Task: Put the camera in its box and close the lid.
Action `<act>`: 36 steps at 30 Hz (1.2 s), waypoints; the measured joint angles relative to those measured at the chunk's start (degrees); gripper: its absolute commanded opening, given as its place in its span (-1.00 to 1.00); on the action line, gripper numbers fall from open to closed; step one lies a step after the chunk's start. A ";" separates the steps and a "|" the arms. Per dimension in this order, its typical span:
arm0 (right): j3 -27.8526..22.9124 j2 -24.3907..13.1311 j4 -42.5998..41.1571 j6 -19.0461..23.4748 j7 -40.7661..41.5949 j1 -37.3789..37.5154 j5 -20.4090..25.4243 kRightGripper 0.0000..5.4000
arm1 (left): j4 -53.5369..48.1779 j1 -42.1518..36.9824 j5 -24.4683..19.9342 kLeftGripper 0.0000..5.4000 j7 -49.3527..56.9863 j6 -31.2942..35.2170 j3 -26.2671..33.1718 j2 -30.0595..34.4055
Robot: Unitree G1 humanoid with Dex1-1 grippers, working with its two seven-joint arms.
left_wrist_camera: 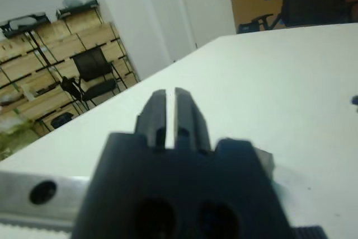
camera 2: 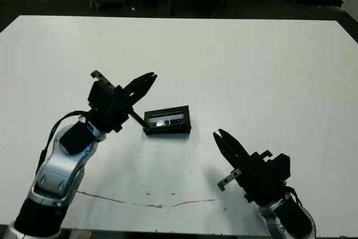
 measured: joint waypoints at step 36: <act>-0.85 -0.16 -1.85 2.42 -0.26 0.50 0.06 -1.00 | 10.07 -3.48 7.06 -0.99 5.99 10.35 -9.41 -3.94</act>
